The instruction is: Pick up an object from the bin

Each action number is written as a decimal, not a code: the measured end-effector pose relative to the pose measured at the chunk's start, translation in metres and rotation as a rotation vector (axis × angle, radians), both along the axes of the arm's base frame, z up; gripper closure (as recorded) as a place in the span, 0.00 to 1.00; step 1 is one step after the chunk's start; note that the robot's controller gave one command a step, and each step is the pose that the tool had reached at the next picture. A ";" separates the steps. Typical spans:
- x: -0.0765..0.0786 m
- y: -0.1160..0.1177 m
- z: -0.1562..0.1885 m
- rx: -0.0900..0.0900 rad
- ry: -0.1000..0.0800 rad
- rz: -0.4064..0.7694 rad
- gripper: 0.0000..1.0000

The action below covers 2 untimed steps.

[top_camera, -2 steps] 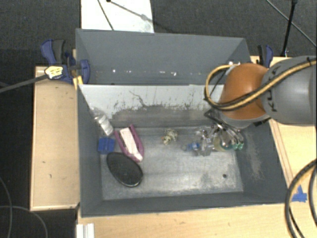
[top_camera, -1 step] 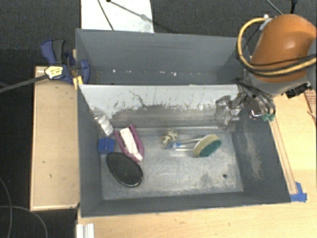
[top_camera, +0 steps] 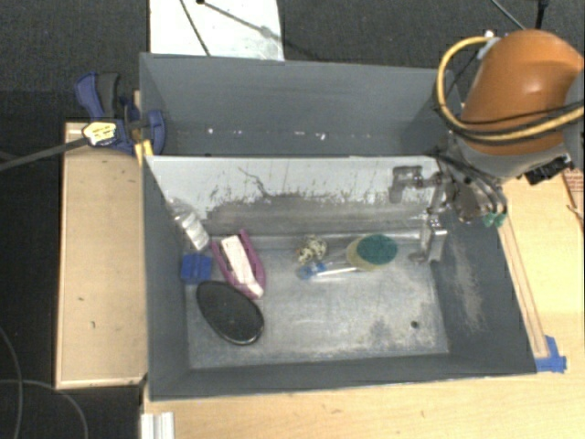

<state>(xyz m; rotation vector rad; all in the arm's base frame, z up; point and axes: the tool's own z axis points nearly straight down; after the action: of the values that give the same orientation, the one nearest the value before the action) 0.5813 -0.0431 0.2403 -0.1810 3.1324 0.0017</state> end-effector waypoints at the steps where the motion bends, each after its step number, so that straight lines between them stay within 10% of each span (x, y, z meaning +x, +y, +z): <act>1: -0.006 0.064 -0.092 0.001 0.006 -0.277 0.00; 2: -0.001 0.062 -0.169 -0.001 0.008 -0.295 0.00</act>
Offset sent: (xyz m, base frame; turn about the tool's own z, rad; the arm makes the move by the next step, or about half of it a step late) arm -0.0057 0.0626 -0.0905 0.2793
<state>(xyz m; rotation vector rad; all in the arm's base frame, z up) 0.5808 0.0193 0.0710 0.2821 3.1331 -0.0004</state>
